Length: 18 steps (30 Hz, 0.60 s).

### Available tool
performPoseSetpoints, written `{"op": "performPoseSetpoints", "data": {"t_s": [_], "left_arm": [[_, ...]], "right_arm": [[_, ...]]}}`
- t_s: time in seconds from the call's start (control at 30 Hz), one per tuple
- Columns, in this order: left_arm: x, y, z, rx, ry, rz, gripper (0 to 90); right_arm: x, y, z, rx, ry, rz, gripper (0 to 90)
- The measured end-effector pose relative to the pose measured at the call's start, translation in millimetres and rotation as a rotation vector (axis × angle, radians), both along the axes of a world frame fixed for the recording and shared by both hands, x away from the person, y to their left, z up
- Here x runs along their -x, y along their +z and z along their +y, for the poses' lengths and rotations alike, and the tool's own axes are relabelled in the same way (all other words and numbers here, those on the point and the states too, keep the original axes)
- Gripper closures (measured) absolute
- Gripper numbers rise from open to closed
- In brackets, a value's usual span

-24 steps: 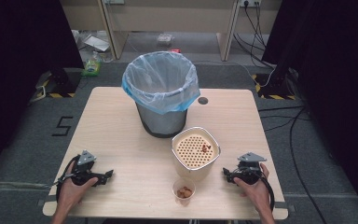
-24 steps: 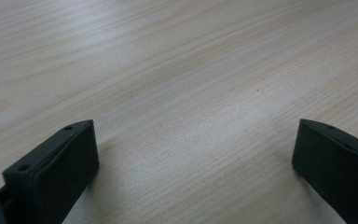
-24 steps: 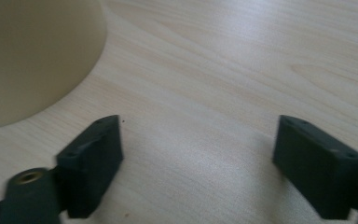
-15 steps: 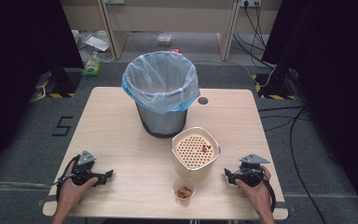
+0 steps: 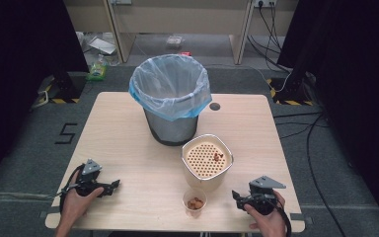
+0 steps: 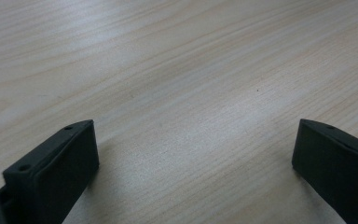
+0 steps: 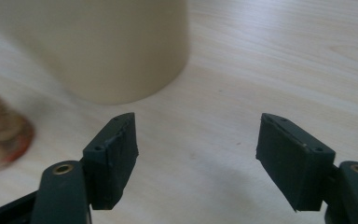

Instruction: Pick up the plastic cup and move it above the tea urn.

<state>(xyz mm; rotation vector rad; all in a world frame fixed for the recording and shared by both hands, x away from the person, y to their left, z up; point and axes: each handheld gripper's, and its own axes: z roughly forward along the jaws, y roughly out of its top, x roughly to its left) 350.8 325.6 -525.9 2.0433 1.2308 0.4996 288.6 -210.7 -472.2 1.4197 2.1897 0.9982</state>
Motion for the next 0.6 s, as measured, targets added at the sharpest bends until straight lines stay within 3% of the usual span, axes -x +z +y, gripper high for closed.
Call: {"op": "performPoseSetpoints", "data": {"t_s": [0.17, 0.4, 0.6], "left_arm": [[0.0, 0.1, 0.1, -0.001, -0.001, 0.0, 0.0], [0.0, 0.1, 0.1, -0.001, -0.001, 0.001, 0.0], [0.0, 0.2, 0.1, -0.002, -0.001, 0.001, 0.0]], "right_arm": [[19.9, 12.1, 18.9, -0.004, 0.054, -0.019, 34.5], [29.6, 25.5, 34.7, -0.059, 0.106, -0.024, 38.6], [35.9, 35.5, 45.9, -0.069, 0.156, -0.042, 44.5]]}}
